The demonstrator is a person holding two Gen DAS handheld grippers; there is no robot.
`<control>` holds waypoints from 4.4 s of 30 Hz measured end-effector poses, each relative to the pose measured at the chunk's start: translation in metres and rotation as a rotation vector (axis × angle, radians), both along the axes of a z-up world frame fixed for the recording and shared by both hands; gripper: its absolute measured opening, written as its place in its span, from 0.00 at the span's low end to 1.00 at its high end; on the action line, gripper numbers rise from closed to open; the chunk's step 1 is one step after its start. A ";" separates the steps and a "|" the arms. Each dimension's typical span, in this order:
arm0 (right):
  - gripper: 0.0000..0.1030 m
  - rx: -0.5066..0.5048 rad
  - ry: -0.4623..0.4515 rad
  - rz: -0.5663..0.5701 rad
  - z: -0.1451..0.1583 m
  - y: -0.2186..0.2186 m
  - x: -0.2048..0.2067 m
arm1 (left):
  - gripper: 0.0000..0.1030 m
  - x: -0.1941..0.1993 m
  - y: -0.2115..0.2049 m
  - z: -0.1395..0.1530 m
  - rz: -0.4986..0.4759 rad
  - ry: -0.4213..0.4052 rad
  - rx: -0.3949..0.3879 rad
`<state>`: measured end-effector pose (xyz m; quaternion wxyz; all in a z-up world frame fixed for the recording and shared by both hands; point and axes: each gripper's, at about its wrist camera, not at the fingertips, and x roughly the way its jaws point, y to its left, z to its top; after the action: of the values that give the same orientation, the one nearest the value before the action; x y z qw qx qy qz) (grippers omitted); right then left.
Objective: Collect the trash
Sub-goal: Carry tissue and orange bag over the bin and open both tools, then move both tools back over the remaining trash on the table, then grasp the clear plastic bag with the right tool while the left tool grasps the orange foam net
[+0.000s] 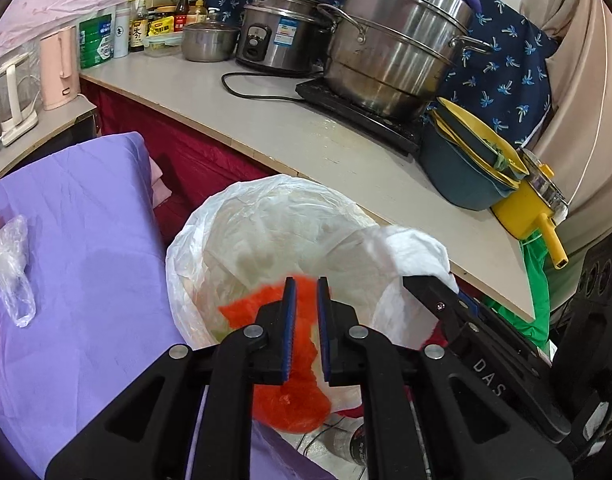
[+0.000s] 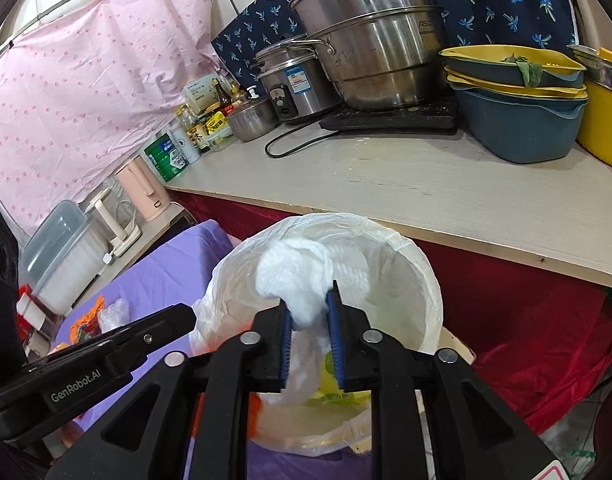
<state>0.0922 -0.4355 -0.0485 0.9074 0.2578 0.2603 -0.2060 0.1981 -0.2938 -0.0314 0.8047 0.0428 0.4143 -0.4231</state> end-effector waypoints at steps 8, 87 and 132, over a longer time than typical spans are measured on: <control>0.32 -0.019 -0.021 0.004 0.009 0.006 0.006 | 0.40 0.009 0.014 0.006 0.054 -0.001 -0.023; 0.40 -0.095 0.132 0.475 -0.017 0.303 0.160 | 0.65 0.097 0.414 -0.038 0.791 0.016 0.059; 0.04 -0.165 0.088 0.450 0.006 0.274 0.213 | 0.10 0.115 0.369 0.028 0.676 -0.100 -0.019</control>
<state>0.3055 -0.1613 -0.0430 0.9361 0.1092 0.3329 -0.0304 0.3135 0.0749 -0.0037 0.9191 -0.0835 0.3611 -0.1338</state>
